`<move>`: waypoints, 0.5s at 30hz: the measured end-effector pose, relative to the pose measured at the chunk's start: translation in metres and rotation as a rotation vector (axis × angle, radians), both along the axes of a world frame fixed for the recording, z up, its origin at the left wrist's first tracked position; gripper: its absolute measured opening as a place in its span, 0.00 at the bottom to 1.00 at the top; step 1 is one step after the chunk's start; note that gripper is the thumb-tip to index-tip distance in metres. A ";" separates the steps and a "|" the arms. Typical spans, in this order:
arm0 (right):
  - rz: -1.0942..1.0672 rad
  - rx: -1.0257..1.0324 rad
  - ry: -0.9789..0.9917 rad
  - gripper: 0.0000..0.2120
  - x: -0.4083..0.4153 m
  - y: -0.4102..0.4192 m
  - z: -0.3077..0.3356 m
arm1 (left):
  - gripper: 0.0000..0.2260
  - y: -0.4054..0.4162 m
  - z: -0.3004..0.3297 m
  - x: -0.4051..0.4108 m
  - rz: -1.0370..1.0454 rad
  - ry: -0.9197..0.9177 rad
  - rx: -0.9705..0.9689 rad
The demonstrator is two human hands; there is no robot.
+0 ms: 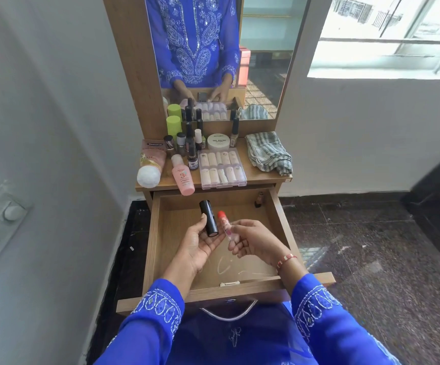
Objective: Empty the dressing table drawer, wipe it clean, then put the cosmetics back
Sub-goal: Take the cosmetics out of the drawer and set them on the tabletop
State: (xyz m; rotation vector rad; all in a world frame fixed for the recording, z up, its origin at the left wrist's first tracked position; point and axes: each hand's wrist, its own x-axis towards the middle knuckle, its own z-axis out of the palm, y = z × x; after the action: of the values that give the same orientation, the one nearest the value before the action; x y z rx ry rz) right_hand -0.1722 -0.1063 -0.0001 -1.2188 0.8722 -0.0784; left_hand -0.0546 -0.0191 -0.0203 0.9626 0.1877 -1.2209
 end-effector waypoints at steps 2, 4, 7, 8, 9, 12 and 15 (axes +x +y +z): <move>0.032 -0.104 0.073 0.08 0.003 0.000 0.001 | 0.08 0.000 0.000 -0.001 -0.019 -0.033 0.011; 0.037 -0.252 0.146 0.07 0.006 -0.001 0.002 | 0.08 -0.001 0.001 -0.002 -0.039 -0.061 0.016; 0.036 -0.491 0.223 0.05 0.010 -0.004 0.001 | 0.07 -0.002 0.003 -0.004 -0.069 -0.101 0.005; 0.036 -0.546 0.237 0.05 0.011 -0.005 0.000 | 0.06 -0.002 0.004 -0.005 -0.077 -0.117 -0.001; 0.034 -0.581 0.244 0.06 0.010 -0.006 0.000 | 0.06 -0.002 0.004 -0.006 -0.082 -0.138 -0.005; 0.020 -0.607 0.236 0.06 0.007 -0.010 0.005 | 0.06 -0.002 0.004 -0.008 -0.100 -0.241 -0.012; 0.009 -0.621 0.216 0.05 0.001 -0.017 0.015 | 0.05 -0.001 0.006 -0.012 -0.114 -0.344 -0.010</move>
State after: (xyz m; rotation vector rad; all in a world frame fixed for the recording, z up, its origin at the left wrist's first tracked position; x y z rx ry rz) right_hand -0.1710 -0.1229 0.0152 -1.8345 1.0712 -0.2261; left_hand -0.0662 -0.0205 -0.0142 1.1699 -0.1468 -1.1376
